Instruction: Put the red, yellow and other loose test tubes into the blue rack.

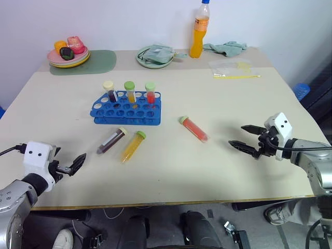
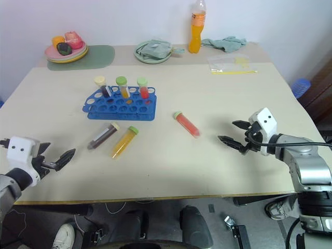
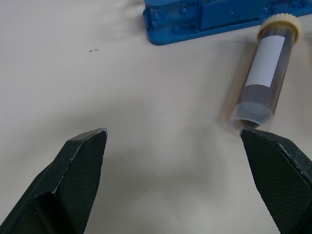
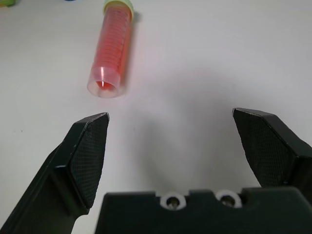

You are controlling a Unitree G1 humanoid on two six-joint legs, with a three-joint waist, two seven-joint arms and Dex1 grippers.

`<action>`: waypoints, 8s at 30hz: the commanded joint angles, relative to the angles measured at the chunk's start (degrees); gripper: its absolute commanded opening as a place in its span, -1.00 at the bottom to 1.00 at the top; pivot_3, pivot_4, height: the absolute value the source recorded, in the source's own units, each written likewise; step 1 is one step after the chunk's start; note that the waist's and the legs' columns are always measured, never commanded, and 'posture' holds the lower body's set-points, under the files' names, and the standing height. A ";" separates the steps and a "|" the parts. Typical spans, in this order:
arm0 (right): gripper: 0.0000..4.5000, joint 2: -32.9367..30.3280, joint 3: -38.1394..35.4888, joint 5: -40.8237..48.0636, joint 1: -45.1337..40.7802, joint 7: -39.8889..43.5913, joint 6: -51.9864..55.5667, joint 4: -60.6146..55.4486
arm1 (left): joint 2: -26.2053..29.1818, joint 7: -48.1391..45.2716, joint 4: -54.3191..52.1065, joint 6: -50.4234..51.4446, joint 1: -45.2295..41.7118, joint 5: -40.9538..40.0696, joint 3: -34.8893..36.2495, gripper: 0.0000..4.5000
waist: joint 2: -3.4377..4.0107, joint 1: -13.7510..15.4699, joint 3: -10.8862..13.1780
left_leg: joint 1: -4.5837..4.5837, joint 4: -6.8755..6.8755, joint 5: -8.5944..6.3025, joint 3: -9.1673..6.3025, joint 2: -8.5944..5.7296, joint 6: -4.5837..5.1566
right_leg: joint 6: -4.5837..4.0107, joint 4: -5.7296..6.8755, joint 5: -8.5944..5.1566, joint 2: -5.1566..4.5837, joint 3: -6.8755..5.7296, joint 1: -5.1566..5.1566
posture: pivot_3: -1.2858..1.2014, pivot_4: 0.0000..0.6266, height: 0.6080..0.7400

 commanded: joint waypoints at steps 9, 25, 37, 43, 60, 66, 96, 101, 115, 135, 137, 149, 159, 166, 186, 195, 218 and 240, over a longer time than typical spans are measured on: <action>0.99 -0.14 -0.30 0.07 -0.40 -0.50 -0.14 -1.92 | -0.53 1.46 -2.11 -1.17 -0.42 0.01 0.94 1.00 | 0.00 0.07 0.00 | 0.00 0.02 0.00 0.02 -0.01 0.00 | 0.00 0.00 0.00 0.01 0.00 0.01 | 0.03 -0.52 1.00; 0.99 -0.65 -1.21 0.82 -0.33 -1.79 1.49 -3.76 | -0.36 1.65 -2.71 0.12 -2.28 -1.28 0.43 1.00 | 0.00 0.07 0.00 | 0.00 0.03 0.00 0.06 -0.01 0.00 | 0.01 0.01 0.01 0.02 0.00 0.01 | 0.03 -0.52 1.00; 0.99 2.92 -0.88 2.84 -1.32 -5.74 4.35 -7.49 | 1.03 -0.09 -1.45 -0.35 -7.12 -1.12 -1.61 1.00 | -0.01 -0.08 -0.01 | 0.00 0.05 0.00 0.06 -0.02 0.00 | 0.02 0.03 0.01 0.04 -0.01 0.02 | 0.03 -0.52 1.00; 0.99 2.92 -0.20 4.42 -4.03 -8.30 10.64 -13.81 | -0.10 -2.08 -3.18 -1.13 -9.06 -2.67 -5.68 1.00 | 0.02 0.02 -0.02 | 0.00 0.07 0.01 0.03 -0.01 0.00 | 0.02 0.09 0.02 0.04 -0.01 0.00 | 0.03 -0.52 1.00; 0.99 16.79 21.51 6.49 -42.35 -38.06 65.36 -14.59 | 2.20 -11.50 -6.04 -2.98 -16.16 -1.81 -28.29 1.00 | 0.09 0.33 -0.06 | -0.15 0.03 0.10 -0.09 0.01 0.01 | -0.15 0.20 0.09 0.09 -0.04 -0.29 | 0.03 -0.52 1.00; 0.99 19.71 25.90 7.41 -50.18 -42.83 65.36 1.05 | 0.22 -10.29 -6.10 -4.21 -15.96 -0.78 -30.94 1.00 | 0.10 -0.26 -0.06 | -0.18 0.01 0.10 -0.05 -0.12 0.02 | -0.13 0.15 0.11 -0.03 0.01 -0.30 | 0.03 -0.52 1.00; -0.67 29.56 35.71 -4.81 -57.07 -35.37 59.21 24.56 | -1.36 -8.03 -6.65 -7.54 -11.85 1.28 -31.68 1.00 | 0.14 -0.33 -0.04 | -0.16 -0.05 0.11 -0.05 0.19 0.03 | -0.18 0.31 0.15 0.46 -0.01 -0.42 | 0.03 -0.52 1.00; -0.67 23.40 27.92 1.46 -47.56 -26.05 45.52 -3.21 | -1.10 -6.40 -7.55 -7.58 -9.65 1.46 -29.17 1.00 | 0.16 -0.18 -0.03 | -0.23 -0.12 0.10 -0.12 0.23 0.03 | -0.18 0.21 0.14 0.49 -0.05 -0.43 | 0.03 -0.52 1.00; -0.67 48.53 21.21 -5.34 -24.74 -25.85 -14.99 2.57 | -5.68 1.67 4.43 -22.44 -9.05 7.79 -16.15 1.00 | 0.13 -0.53 -0.04 | -0.07 -0.07 0.16 -0.05 0.39 -0.05 | -0.34 0.30 0.25 0.77 0.10 -0.46 | 0.03 -0.52 1.00; -0.67 56.56 16.54 -13.74 -39.31 -32.11 -45.88 47.33 | -6.76 0.05 3.54 -26.45 -7.11 6.11 -16.49 1.00 | 0.11 -1.65 -0.05 | -0.07 -0.10 0.24 -0.08 0.40 -0.20 | -0.41 0.91 0.24 0.67 0.15 -0.74 | 0.03 -0.52 1.00; -0.67 56.89 16.50 -13.74 -39.76 -30.75 -45.97 48.18 | -6.78 -0.07 3.46 -26.47 -6.72 6.25 -16.78 1.00 | 0.12 -1.88 -0.05 | -0.05 -0.11 0.24 -0.11 0.40 -0.20 | -0.41 0.91 0.24 0.68 0.19 -0.74 | 0.03 -0.52 1.00; -0.67 58.64 16.01 -17.86 -44.49 -35.28 -46.92 57.82 | -7.22 0.18 2.63 -25.91 -6.75 6.74 -17.96 1.00 | 0.13 -1.78 -0.04 | -0.06 -0.11 0.24 -0.13 0.41 -0.20 | -0.41 0.92 0.24 0.67 0.23 -0.78 | 0.03 -0.52 1.00; -0.67 58.85 15.27 -19.13 -45.78 -37.39 -48.34 61.66 | -7.10 0.43 1.79 -24.83 -7.32 6.48 -18.37 1.00 | 0.12 -1.68 -0.05 | -0.05 -0.10 0.24 -0.14 0.40 -0.20 | -0.41 0.92 0.24 0.65 0.24 -0.77 | 0.03 -0.52 1.00; -0.67 58.88 15.66 -21.44 -46.03 -41.72 -49.27 63.93 | -7.24 0.56 1.70 -24.22 -8.25 6.54 -18.97 1.00 | 0.12 -1.58 -0.05 | -0.04 -0.08 0.25 -0.13 0.38 -0.22 | -0.42 0.93 0.24 0.64 0.23 -0.74 | 0.03 -0.52 1.00; 0.97 57.06 14.24 -18.21 -40.43 -32.69 -52.57 50.22 | -7.47 2.40 -0.36 -21.36 -9.23 7.03 -19.96 1.00 | 0.14 -1.77 -0.03 | -0.06 -0.11 0.26 -0.16 0.40 -0.23 | -0.41 0.92 0.24 0.66 0.25 -0.78 | 0.03 -0.52 1.00; 0.97 42.44 18.55 -9.86 -24.61 -16.77 -23.57 8.13 | -2.81 6.83 -8.25 1.37 -15.81 5.02 -21.99 1.00 | 0.14 -1.34 -0.03 | -0.08 -0.09 0.26 -0.25 0.38 -0.23 | -0.40 0.90 0.24 0.64 0.23 -0.72 | 0.03 -0.52 1.00; 0.97 12.67 23.15 -2.21 -16.34 4.12 -0.60 -24.23 | -0.37 31.91 3.77 55.75 -50.83 -19.36 -37.18 1.00 | -0.14 -0.07 0.14 | -0.06 0.01 0.26 -0.40 0.21 -0.23 | -0.38 0.81 0.23 0.79 0.25 -0.64 | 0.03 -0.52 1.00; 1.00 13.81 25.16 -4.04 -14.16 1.16 -1.54 -25.07 | 10.08 40.63 0.09 52.84 -52.50 -45.85 -26.30 -0.64 | -0.17 -0.10 0.16 | -0.09 -0.02 0.36 -0.39 0.18 -0.40 | -0.38 0.86 0.23 0.80 0.22 -0.69 | 0.03 -0.52 1.00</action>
